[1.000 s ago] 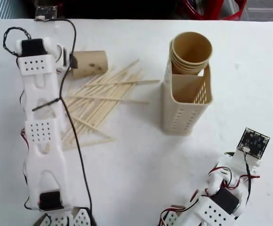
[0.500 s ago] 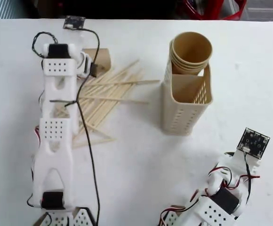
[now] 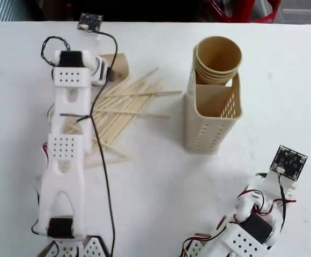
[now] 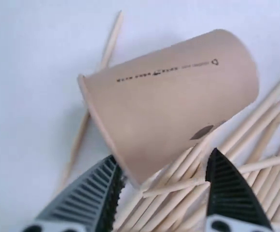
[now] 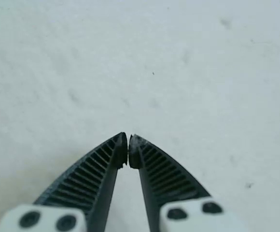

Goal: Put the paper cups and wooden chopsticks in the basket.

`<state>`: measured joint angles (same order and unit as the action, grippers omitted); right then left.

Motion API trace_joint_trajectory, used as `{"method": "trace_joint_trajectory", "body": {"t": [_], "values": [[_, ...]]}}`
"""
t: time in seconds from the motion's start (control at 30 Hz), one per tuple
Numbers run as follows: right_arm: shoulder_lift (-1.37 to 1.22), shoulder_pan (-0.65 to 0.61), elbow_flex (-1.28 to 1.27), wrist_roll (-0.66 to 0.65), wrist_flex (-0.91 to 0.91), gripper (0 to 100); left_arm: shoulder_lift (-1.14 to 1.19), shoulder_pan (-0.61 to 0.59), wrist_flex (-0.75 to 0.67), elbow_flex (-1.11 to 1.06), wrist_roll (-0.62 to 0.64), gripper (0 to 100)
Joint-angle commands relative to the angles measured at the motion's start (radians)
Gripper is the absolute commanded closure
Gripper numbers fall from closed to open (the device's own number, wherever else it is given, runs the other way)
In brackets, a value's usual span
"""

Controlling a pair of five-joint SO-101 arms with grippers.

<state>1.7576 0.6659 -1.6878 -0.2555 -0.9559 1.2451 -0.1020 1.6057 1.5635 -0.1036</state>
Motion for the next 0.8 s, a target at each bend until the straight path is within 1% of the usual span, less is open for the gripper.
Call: {"method": "trace_joint_trajectory", "body": {"t": [0.0,0.13,0.23,0.33,0.43,0.5,0.7,0.77], "values": [[-0.007,0.008,-0.006,-0.012,0.01,97.8,-0.01,0.039,-0.009,0.003,-0.011,76],[-0.007,0.008,-0.006,-0.012,0.01,97.8,0.025,0.048,-0.008,0.012,-0.011,90],[-0.007,0.008,-0.006,-0.012,0.01,97.8,0.056,0.05,-0.012,0.014,-0.012,98],[-0.007,0.008,-0.006,-0.012,0.01,97.8,0.061,0.044,-0.012,0.023,-0.014,98],[-0.007,0.008,-0.006,-0.012,0.01,97.8,0.067,0.044,0.021,0.107,-0.014,98],[-0.007,0.008,-0.006,-0.012,0.01,97.8,0.05,0.048,0.049,0.114,-0.014,98],[-0.007,0.008,-0.006,-0.012,0.01,97.8,-0.143,0.051,0.167,0.109,-0.012,98],[-0.007,0.008,-0.006,-0.012,0.01,97.8,-0.236,0.051,0.18,0.109,-0.012,98]]}}
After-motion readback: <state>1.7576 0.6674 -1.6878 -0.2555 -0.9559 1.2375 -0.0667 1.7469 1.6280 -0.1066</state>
